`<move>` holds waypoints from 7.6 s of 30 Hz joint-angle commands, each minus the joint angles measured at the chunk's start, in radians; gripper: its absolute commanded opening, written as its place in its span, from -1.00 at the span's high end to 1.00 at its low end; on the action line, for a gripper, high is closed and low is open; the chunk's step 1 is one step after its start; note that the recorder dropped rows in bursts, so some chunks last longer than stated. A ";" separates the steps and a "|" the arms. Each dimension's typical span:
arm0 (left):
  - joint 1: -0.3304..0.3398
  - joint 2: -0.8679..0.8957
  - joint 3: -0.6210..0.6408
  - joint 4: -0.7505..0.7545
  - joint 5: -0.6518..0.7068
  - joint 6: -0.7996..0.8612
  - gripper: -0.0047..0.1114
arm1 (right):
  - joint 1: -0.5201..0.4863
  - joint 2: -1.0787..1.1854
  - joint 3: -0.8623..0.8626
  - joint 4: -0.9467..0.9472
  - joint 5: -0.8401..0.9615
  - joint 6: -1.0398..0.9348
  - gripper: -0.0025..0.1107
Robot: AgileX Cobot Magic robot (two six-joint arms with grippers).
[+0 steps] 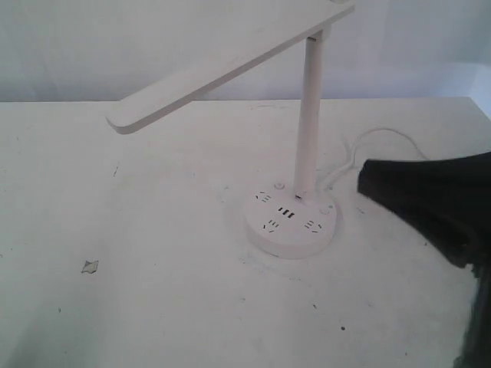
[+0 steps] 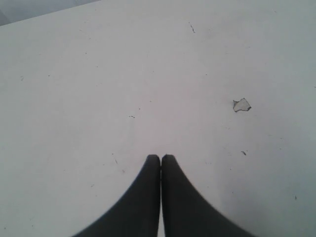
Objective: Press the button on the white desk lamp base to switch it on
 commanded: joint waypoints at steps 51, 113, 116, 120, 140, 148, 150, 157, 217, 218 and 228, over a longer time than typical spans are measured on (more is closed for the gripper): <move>-0.009 -0.004 0.003 -0.006 0.005 -0.003 0.92 | 0.499 1.023 -0.467 0.712 1.259 -0.092 0.96; -0.009 -0.004 0.003 -0.006 0.005 -0.003 0.92 | 0.469 1.101 -0.456 0.750 1.153 -0.141 0.96; -0.009 -0.004 0.003 -0.006 0.005 -0.003 0.92 | 0.469 1.082 -0.461 0.750 1.153 -0.141 0.96; -0.009 -0.004 0.003 -0.006 0.005 -0.003 0.92 | 0.467 1.056 -0.471 0.741 1.159 -0.141 0.96; -0.009 -0.004 0.003 -0.006 0.005 -0.003 0.92 | 0.422 1.071 -0.469 0.750 1.159 -0.142 0.96; -0.009 -0.004 0.003 -0.006 0.005 -0.003 0.92 | 0.422 1.099 -0.468 0.750 1.164 -0.142 0.96; -0.009 -0.004 0.003 -0.006 0.005 -0.003 0.92 | 0.422 1.098 -0.468 0.750 1.166 -0.142 0.96; -0.009 -0.004 0.003 -0.006 0.005 -0.003 0.92 | 0.422 1.098 -0.468 0.750 1.206 -0.142 0.96; -0.009 -0.004 0.003 -0.006 0.005 -0.003 0.92 | 0.422 0.456 -0.183 0.752 1.235 -0.185 0.96; -0.009 -0.004 0.003 -0.006 0.005 -0.003 0.92 | 0.422 0.411 -0.163 0.752 1.235 -0.174 0.96; -0.009 -0.004 0.003 -0.006 0.005 -0.003 0.92 | 0.422 -0.042 0.012 0.756 1.233 -0.107 0.96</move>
